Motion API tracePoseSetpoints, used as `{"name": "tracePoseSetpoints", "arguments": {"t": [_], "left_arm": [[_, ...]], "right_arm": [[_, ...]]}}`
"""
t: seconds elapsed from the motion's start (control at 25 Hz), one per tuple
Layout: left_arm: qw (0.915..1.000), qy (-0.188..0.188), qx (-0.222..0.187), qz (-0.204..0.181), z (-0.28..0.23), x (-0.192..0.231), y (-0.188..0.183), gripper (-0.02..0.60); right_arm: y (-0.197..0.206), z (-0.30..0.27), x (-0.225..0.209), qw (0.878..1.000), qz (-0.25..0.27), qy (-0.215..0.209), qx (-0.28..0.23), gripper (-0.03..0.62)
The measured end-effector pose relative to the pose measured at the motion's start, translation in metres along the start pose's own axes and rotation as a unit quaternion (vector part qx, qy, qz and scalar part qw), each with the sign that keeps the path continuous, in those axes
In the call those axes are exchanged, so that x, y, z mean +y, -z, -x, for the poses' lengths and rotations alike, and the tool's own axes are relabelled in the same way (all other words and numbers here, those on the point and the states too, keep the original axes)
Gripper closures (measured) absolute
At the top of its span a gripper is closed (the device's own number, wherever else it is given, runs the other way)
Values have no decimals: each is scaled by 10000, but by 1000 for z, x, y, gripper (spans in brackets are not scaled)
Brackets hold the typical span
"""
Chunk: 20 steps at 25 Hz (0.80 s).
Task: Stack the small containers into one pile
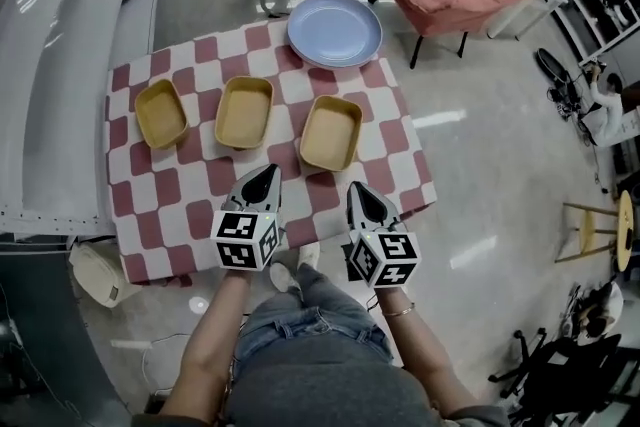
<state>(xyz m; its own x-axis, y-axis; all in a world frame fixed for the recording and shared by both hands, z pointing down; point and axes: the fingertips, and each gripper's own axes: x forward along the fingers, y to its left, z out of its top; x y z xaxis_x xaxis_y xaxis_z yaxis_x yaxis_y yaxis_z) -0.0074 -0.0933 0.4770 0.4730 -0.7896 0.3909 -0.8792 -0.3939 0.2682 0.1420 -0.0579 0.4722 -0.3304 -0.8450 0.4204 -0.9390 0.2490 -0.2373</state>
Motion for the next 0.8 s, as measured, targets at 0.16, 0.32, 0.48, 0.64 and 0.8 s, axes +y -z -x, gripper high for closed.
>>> {"name": "tracePoseSetpoints", "arguments": {"t": [0.16, 0.32, 0.48, 0.64, 0.8], "left_arm": [[9999, 62, 107, -48, -28, -9, -3, 565], [9997, 91, 215, -53, -49, -14, -3, 563], [9994, 30, 346, -52, -65, -13, 0, 563], [9986, 36, 524, 4, -81, -10, 4, 521], [9974, 46, 720, 59, -94, -9, 11, 471]], "right_arm": [[-6, -6, -24, 9999, -81, 135, -17, 583], [-8, -10, -43, 9995, -193, 268, -24, 585], [-6, -14, -58, 9989, -297, 361, -6, 583], [-5, -16, -69, 9983, -363, 447, 60, 585], [-2, -18, -77, 9977, -413, 534, 107, 585]]}}
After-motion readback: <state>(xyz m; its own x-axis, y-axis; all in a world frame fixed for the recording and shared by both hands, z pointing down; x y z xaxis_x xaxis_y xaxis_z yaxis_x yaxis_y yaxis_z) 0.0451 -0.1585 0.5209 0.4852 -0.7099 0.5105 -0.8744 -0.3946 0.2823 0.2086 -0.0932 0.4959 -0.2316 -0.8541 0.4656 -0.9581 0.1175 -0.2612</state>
